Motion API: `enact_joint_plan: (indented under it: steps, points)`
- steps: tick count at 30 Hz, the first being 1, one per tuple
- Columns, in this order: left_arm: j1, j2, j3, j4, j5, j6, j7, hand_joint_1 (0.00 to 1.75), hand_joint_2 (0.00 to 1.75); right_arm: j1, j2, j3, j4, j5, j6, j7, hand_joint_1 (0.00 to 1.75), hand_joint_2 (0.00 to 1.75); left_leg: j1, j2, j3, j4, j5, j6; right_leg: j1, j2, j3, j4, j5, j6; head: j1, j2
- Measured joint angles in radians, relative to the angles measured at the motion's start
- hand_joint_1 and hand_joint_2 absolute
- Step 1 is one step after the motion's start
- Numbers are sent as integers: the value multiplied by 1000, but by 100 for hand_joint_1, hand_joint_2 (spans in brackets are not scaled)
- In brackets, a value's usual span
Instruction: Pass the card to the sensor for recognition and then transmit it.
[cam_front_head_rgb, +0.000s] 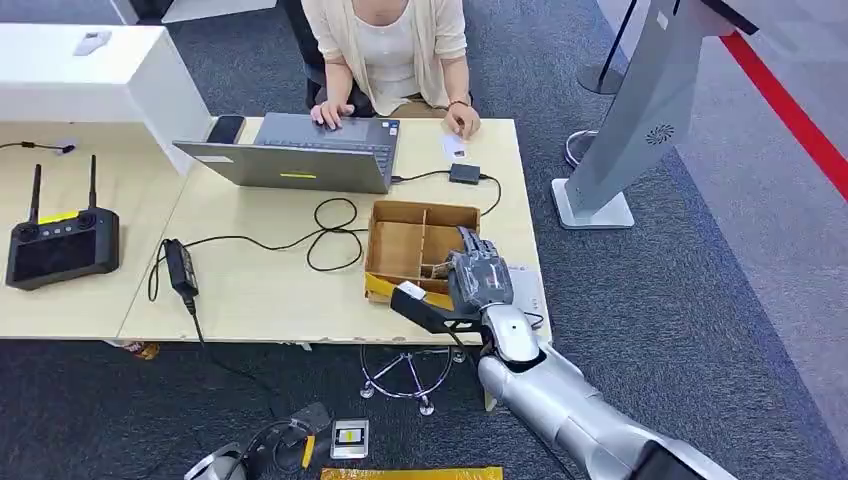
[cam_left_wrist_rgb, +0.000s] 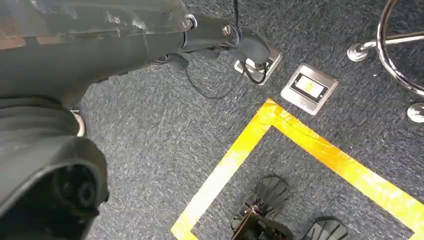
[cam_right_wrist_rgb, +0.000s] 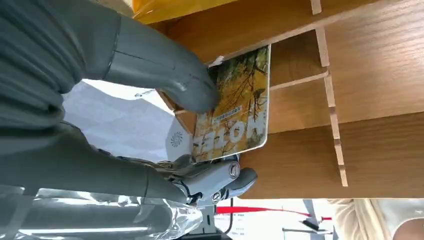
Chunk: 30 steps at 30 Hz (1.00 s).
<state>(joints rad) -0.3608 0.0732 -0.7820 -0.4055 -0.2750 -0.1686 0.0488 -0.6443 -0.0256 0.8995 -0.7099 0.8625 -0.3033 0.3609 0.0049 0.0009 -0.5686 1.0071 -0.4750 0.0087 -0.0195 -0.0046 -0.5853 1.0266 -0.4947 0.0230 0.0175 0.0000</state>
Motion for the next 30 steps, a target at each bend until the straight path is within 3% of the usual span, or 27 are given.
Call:
enact_joint_plan:
  steps: [20,22,23,30]
  points:
    - [0,-1,-4,0,-13,0,0,0,0,1,0,-2,0,1,-4,-6,175,175,0,0,0,0,0,0,0,0,0,0,0,0,0,0]
    - [-1,-1,-5,0,-23,-8,0,0,0,-8,-1,-2,-5,32,-14,21,175,175,0,0,0,0,0,0,0,0,0,0,0,0,0,0]
    - [-2,-1,-6,0,-27,-14,-7,0,0,-27,-8,-4,-36,56,15,59,175,175,0,0,0,0,0,0,0,1,0,0,0,0,0,0]
    - [-13,-3,-21,0,-33,-35,-20,0,0,-94,-31,-10,-144,119,175,111,175,175,0,1,0,0,0,0,0,1,0,0,0,0,0,0]
